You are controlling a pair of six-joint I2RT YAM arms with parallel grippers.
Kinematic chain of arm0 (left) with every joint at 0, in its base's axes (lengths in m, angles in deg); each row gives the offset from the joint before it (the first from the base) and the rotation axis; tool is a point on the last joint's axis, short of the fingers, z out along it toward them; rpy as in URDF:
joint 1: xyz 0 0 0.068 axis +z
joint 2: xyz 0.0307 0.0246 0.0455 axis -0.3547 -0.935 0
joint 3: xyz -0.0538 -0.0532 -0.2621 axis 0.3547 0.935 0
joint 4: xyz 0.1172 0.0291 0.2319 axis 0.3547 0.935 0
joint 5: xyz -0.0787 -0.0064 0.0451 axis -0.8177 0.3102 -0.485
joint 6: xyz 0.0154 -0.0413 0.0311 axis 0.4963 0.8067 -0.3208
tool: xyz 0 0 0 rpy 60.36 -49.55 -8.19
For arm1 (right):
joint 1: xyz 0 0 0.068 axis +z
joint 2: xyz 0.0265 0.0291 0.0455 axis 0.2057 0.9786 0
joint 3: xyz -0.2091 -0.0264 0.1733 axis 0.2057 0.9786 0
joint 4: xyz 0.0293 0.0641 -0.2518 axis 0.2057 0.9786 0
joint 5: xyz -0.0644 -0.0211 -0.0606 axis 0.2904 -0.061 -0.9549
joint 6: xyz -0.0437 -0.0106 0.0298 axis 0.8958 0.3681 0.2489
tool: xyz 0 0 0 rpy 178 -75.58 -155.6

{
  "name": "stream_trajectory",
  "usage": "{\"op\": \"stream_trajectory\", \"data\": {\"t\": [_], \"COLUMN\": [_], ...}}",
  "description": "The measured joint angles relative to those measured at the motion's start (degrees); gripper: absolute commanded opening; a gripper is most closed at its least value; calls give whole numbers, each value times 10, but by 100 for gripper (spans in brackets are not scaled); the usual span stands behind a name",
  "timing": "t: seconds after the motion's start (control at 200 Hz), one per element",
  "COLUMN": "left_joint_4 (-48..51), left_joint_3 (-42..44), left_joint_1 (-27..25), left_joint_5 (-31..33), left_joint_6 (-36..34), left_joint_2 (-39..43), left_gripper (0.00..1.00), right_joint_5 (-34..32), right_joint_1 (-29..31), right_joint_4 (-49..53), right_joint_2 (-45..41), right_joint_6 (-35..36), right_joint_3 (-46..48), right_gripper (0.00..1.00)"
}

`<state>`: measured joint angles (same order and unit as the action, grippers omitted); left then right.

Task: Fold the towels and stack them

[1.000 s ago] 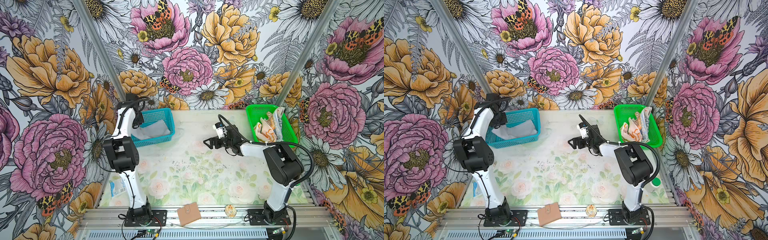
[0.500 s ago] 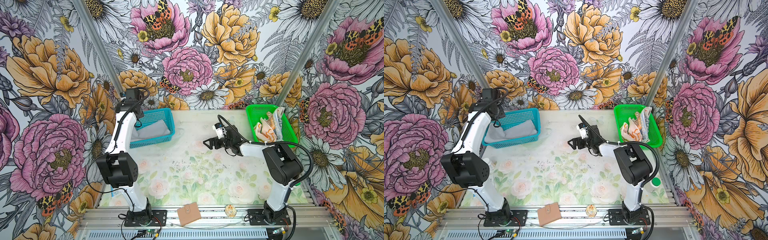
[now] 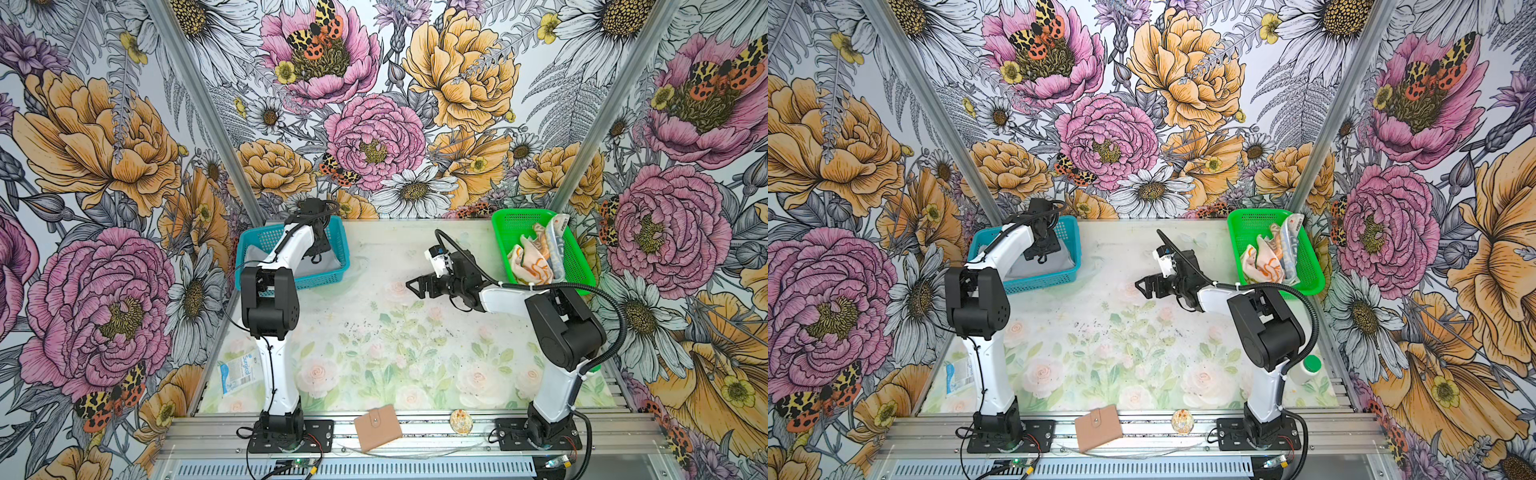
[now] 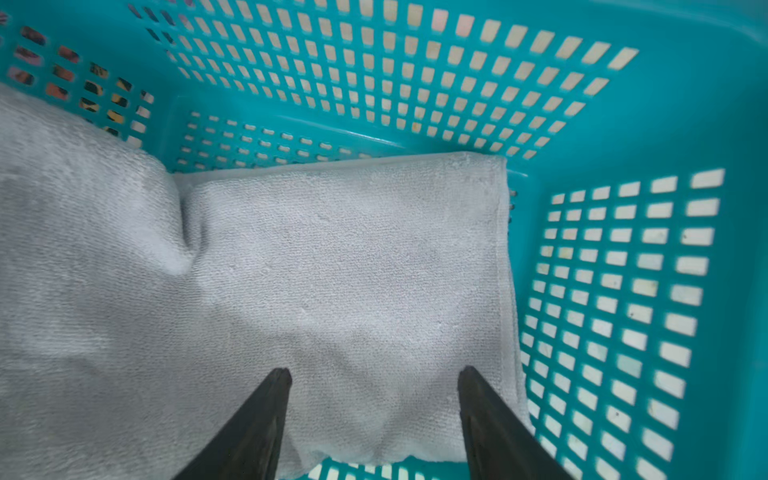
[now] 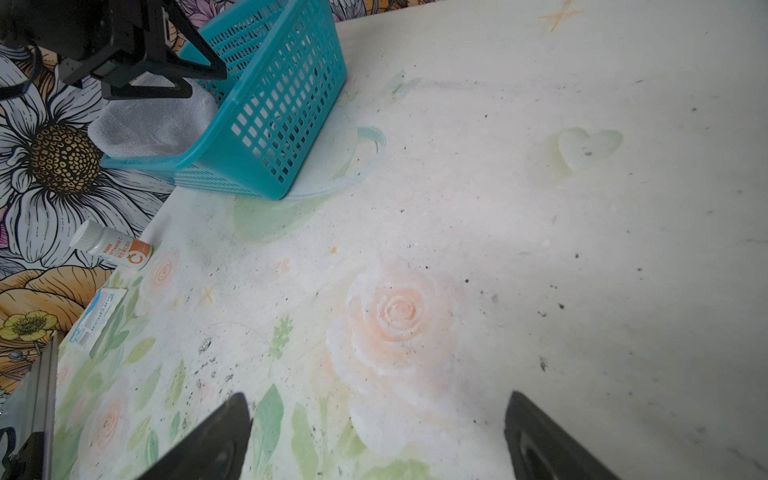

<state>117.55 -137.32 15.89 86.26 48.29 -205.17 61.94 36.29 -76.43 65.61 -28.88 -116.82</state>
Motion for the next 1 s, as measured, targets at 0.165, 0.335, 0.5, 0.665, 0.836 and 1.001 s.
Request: {"op": "stream_trajectory", "data": {"t": [0.165, 0.335, 0.5, 0.665, 0.836, 1.001], "left_joint_4": [-38, -63, -71, -71, -72, -78], "left_joint_3": [-10, -39, -45, -45, -45, -45], "left_joint_1": [-3, -2, -2, 0, 6, 8], "left_joint_5": [-25, -40, -44, -46, -52, -59], "left_joint_6": [52, 95, 116, 120, 118, 104], "left_joint_2": [-26, -76, -112, -128, -129, -129], "left_gripper": [69, 69, 69, 63, 37, 12], "right_joint_5": [3, 3, 3, 6, 9, 10], "right_joint_1": [0, 0, 0, 0, 2, 4], "right_joint_4": [0, 0, 0, 2, 3, 4], "right_joint_2": [0, 0, 0, 0, 0, 4], "right_joint_6": [0, 2, 2, 2, 2, 3], "right_joint_3": [0, 0, 0, -2, -4, -6], "right_gripper": [97, 97, 97, 97, 97, 97]}}
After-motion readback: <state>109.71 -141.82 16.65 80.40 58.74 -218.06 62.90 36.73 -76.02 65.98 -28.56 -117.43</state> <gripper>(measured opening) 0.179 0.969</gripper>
